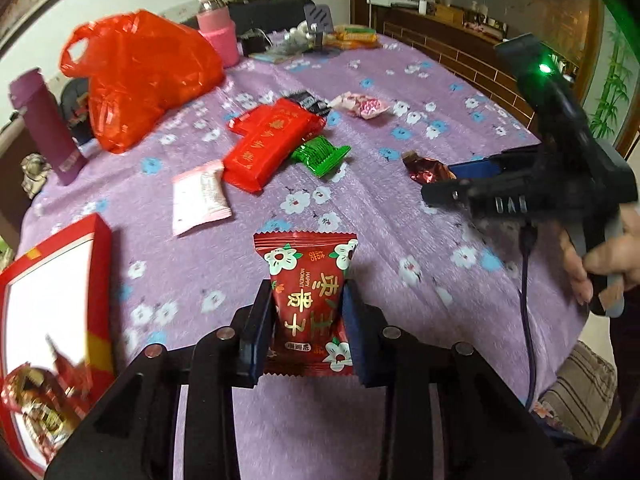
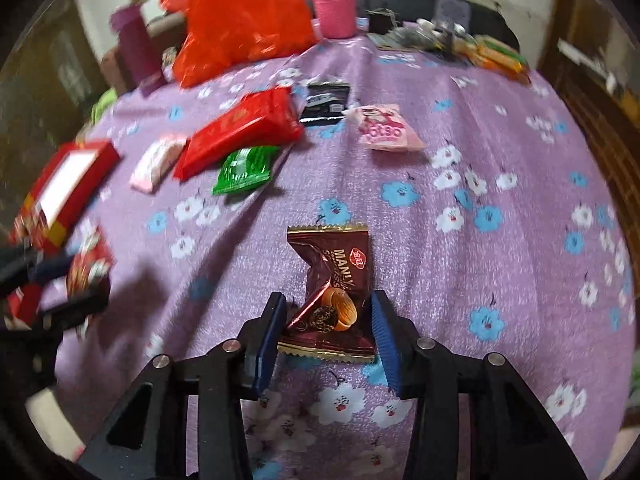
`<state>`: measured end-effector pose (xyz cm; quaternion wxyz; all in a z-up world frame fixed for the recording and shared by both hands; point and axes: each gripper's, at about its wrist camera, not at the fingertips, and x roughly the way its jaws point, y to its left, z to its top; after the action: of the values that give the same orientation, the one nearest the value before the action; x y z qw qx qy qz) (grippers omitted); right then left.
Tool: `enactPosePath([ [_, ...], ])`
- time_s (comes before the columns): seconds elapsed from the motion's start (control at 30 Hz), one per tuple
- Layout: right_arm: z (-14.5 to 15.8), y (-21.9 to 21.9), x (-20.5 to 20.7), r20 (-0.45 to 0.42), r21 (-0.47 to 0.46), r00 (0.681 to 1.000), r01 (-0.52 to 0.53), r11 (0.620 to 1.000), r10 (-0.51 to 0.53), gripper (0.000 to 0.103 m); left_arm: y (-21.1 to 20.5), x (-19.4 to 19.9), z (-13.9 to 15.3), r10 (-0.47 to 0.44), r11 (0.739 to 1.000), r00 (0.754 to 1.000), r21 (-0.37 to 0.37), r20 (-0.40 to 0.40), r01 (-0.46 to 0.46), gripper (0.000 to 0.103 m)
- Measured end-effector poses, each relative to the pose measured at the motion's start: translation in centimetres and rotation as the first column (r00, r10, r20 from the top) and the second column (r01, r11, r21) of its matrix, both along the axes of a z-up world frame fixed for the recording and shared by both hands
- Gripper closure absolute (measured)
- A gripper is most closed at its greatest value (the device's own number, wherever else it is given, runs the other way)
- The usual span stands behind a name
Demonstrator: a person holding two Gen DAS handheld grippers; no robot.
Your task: Organize snacks
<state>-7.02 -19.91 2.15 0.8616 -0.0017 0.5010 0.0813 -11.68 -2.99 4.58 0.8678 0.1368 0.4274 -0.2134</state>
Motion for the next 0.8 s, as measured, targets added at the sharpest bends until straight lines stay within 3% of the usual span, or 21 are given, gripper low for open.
enactPosePath([
  [0.1,0.3,-1.8,-0.3,-0.032,0.140,0.997,0.073,0.987,-0.069,0.062,0.9,-1.6,0.9,0.002,1.000,0.999,-0.010,0.035,-0.002,0.072],
  [0.23,1.2,-3.0,-1.4,-0.058,0.342,0.995,0.100,0.934,-0.086,0.062,3.5,-3.1,2.3,0.047,0.998,0.996,-0.054,0.076,-0.043,0.073],
  [0.3,1.4,-2.6,-1.7,-0.079,0.455,0.995,0.088,0.886,-0.058,0.062,5.2,-3.6,3.0,0.091,0.994,0.991,-0.066,0.101,-0.084,0.073],
  [0.47,2.4,0.9,-1.0,-0.094,0.608,0.995,0.039,0.793,0.023,0.062,9.0,-3.6,3.6,0.149,0.987,0.981,-0.081,0.126,-0.140,0.074],
  [0.57,2.8,3.6,-0.2,-0.091,0.599,0.995,0.033,0.800,0.028,0.062,9.9,-3.4,2.9,0.168,0.985,0.980,-0.059,0.109,-0.162,0.074],
  [0.7,2.4,5.1,-0.6,-0.091,0.580,0.995,0.024,0.815,0.036,0.062,10.7,-4.7,2.9,0.133,0.988,0.985,-0.095,0.106,-0.123,0.073],
  [0.77,2.1,5.2,-1.0,-0.084,0.552,0.996,0.018,0.834,0.035,0.062,10.4,-4.8,2.5,0.134,0.988,0.987,-0.092,0.088,-0.125,0.067],
  [0.8,1.9,5.0,-1.2,-0.082,0.550,0.996,0.017,0.835,0.033,0.062,10.1,-4.7,2.1,0.135,0.988,0.988,-0.082,0.078,-0.129,0.057],
])
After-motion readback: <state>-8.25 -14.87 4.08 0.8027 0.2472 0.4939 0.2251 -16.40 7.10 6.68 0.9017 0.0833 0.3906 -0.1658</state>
